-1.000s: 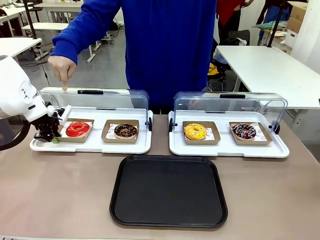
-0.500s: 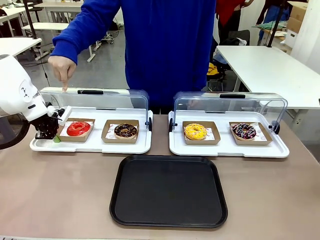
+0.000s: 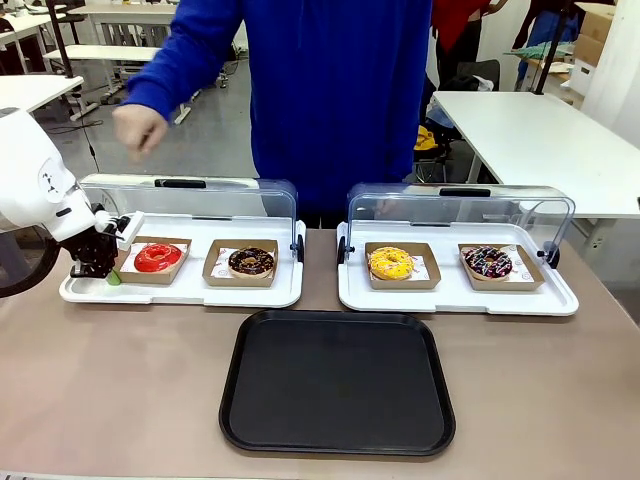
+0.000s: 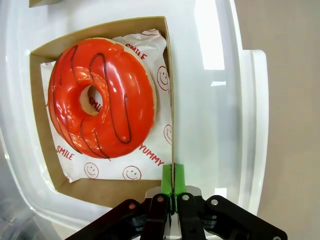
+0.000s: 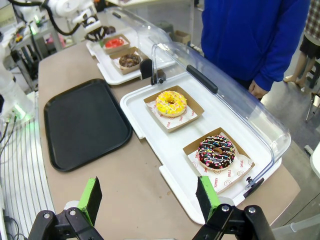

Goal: Move the first donut from the left to the tray.
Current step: Pick up the Paper togo box containing the Donut indicated by the person and place it on the Handle tray.

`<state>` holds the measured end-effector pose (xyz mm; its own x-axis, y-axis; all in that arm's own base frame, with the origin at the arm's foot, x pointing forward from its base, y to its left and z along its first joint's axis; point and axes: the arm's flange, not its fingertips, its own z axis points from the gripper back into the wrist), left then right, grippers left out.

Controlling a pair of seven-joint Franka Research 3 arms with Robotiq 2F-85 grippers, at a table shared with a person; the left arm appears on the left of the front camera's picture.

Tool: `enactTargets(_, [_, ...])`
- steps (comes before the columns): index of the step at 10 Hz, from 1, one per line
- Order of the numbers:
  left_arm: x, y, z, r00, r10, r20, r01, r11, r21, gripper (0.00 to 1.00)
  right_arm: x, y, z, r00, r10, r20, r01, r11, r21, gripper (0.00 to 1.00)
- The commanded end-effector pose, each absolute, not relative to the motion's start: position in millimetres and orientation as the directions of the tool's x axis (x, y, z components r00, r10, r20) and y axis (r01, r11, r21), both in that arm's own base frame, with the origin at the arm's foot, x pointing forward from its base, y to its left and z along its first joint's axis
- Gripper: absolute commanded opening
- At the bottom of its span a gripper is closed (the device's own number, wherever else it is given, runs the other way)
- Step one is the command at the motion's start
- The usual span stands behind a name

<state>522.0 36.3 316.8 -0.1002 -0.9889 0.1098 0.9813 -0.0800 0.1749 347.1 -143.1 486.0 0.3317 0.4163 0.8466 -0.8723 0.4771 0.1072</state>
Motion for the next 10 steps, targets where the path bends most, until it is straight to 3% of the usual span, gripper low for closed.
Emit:
enactTargets(1, [521.2, 36.7, 315.6, -0.098, -0.989, 0.107, 0.981, -0.077, 0.180, 0.00, 351.1, -143.4, 488.1, 0.299, 0.401, 0.866, -0.878, 0.471, 0.085, 1.00])
enactTargets(10, [458.8, -18.9, 412.4, -0.047, -0.977, 0.207, 0.954, 0.017, 0.298, 0.02, 351.1, -143.4, 488.1, 0.299, 0.401, 0.866, -0.878, 0.471, 0.085, 1.00])
